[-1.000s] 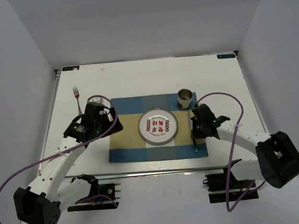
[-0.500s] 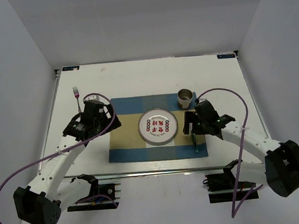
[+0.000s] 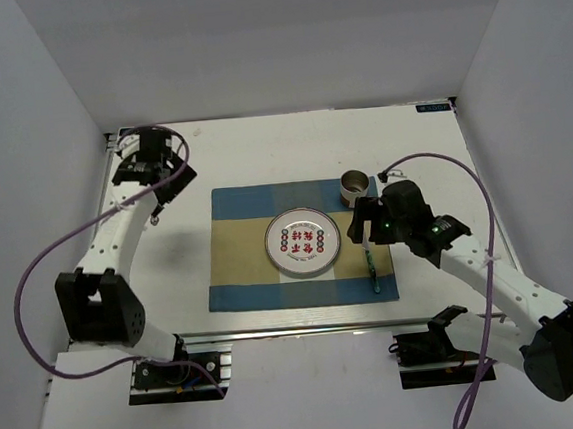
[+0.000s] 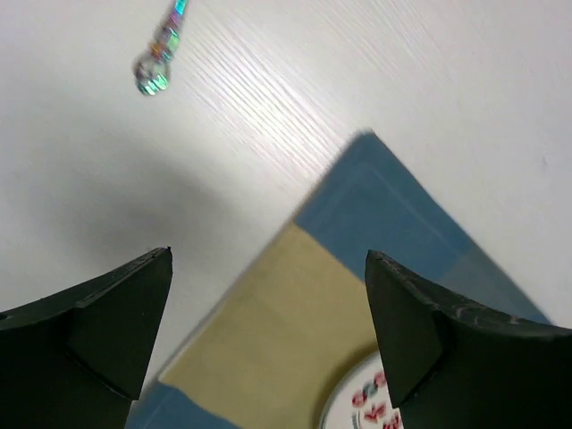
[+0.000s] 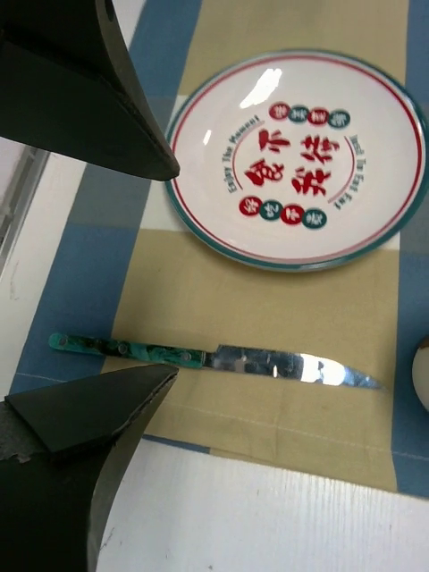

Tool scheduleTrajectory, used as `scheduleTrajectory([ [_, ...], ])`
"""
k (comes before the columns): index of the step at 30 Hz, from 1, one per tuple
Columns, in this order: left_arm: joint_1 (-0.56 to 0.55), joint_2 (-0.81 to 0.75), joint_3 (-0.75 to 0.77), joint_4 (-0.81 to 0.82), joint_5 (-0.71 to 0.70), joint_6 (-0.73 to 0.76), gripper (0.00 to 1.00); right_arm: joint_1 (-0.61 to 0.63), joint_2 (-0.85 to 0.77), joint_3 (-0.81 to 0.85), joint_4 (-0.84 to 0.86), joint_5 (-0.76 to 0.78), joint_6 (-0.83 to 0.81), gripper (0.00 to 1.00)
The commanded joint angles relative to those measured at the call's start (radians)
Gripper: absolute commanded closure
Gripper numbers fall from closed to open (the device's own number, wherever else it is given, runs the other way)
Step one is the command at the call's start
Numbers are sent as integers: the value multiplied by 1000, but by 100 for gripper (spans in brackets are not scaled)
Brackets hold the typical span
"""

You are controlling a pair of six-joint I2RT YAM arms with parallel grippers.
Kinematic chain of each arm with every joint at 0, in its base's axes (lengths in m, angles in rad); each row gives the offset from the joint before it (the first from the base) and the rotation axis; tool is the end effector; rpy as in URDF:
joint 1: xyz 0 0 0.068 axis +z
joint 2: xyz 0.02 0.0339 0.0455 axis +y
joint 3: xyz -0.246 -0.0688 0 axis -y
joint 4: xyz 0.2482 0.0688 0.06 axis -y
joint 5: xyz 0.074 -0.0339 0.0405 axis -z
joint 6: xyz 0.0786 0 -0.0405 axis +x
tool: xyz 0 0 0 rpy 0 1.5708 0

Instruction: Set the dinner table for one person

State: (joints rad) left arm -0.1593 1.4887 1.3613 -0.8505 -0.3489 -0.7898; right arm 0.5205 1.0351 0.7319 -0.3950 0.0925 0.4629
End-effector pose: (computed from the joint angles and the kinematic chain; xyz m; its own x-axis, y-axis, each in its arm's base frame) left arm 0.3363 -0.0268 0.2640 -0.5484 -0.5879 -0.5947 -0.6094 0.7680 -0.1972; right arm 0.2343 0.1259 0.2103 -0.6927 0.1154 -0.7119 -0.1391 0.9472 0.2889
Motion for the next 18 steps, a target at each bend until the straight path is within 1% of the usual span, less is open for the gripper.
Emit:
scheduleTrajectory([
  [1,146,112,71,-19,7,49,2,4,-76,-20,27,-68,-17,11],
  [2,173,155,112,-19,4,63,2,6,-87,-31,37,-127,-17,11],
  [3,197,251,140,-18,25,79,2,9,-105,-49,47,-155,-17,11],
  [4,239,306,171,-18,46,118,2,7,-110,-60,54,-184,-18,11],
  [5,254,356,205,-13,62,136,2,7,-116,-69,70,-238,-23,11],
  [6,267,446,275,-9,68,168,2,7,-121,-84,76,-261,-26,11],
  [8,306,534,335,1,73,195,2,10,-129,-97,76,-302,-29,11],
  [9,319,573,399,2,80,204,2,9,-139,-101,76,-312,-29,11],
  [10,328,650,427,5,99,231,2,10,-147,-117,76,-321,-29,11],
  [13,353,761,498,22,129,271,2,13,-190,-144,68,-336,-32,11],
  [16,372,812,513,41,136,284,3,12,-239,-163,56,-336,-36,11],
  [18,391,823,507,54,139,293,6,10,-265,-170,42,-330,-38,11],
])
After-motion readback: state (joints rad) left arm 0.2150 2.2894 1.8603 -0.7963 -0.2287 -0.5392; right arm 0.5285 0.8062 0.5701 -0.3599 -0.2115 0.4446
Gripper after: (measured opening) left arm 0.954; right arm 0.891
